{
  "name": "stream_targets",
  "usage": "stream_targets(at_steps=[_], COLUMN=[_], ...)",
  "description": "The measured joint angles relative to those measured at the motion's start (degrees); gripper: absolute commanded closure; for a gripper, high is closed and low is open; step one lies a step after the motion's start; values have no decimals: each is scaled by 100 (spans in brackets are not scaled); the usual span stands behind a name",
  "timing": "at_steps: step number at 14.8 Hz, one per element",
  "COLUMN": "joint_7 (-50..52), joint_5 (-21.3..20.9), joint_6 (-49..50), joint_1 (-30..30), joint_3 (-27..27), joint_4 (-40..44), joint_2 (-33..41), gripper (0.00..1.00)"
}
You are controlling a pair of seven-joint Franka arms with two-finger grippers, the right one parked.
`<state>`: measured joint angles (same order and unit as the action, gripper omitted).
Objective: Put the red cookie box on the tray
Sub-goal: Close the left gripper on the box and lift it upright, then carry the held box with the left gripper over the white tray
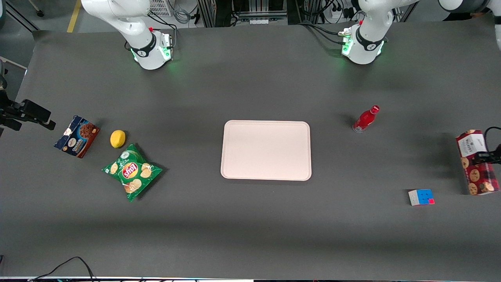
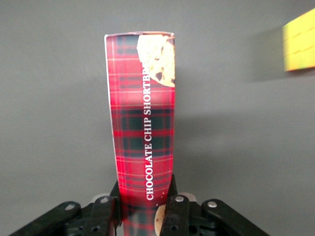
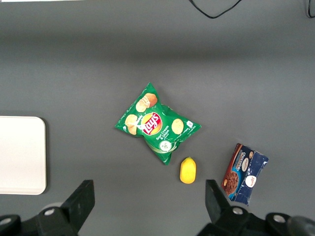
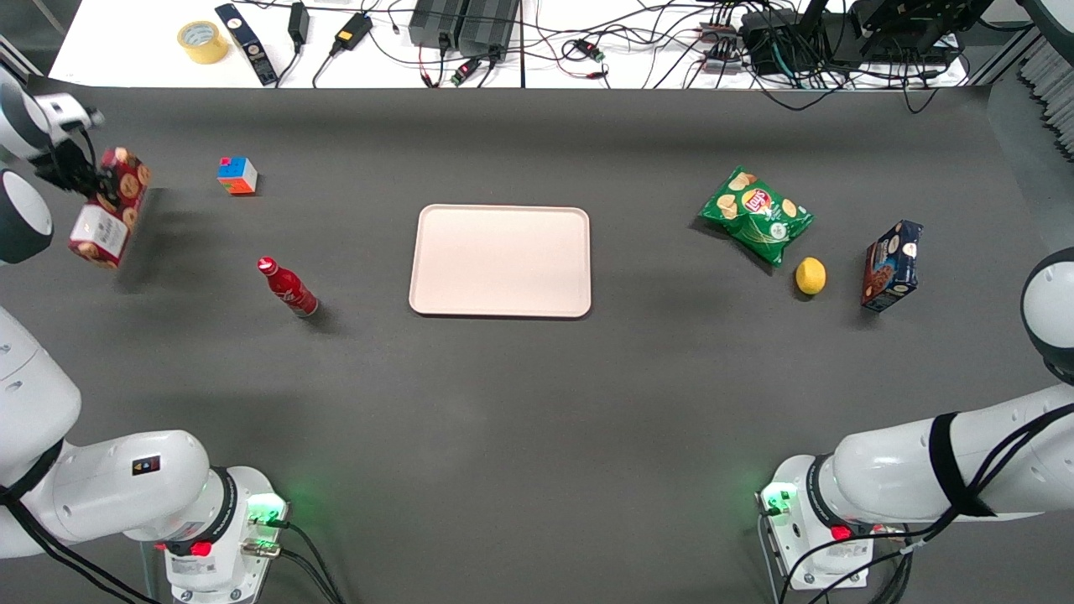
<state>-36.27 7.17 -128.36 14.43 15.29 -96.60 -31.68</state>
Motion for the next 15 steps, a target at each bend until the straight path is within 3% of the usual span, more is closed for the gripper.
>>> stream_targets(at_steps=[9,15], joint_7=[-4,409], joint_5=[-78,-124], joint_6=[2893,3161], joint_1=[-39,-357], joint_3=[36,-8], joint_4=[1530,1705], joint_2=[1032,1042], gripper=[100,100])
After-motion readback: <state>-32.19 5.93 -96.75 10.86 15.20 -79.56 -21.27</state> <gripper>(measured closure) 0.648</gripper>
